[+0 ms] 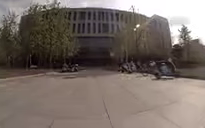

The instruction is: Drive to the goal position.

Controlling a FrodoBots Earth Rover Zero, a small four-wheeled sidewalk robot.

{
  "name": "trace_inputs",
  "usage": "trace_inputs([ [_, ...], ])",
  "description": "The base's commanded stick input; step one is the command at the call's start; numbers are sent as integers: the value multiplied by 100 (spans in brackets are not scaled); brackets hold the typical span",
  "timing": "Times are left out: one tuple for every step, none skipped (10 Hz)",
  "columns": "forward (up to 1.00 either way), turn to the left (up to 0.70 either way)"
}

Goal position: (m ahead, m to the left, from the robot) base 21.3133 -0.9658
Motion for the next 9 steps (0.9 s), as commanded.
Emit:
trace_inputs([
  [100, 0],
  [100, 0],
  [100, 0],
  [100, 0],
  [100, 0],
  [100, 0],
  [100, 0],
  [100, 0],
  [100, 0],
])
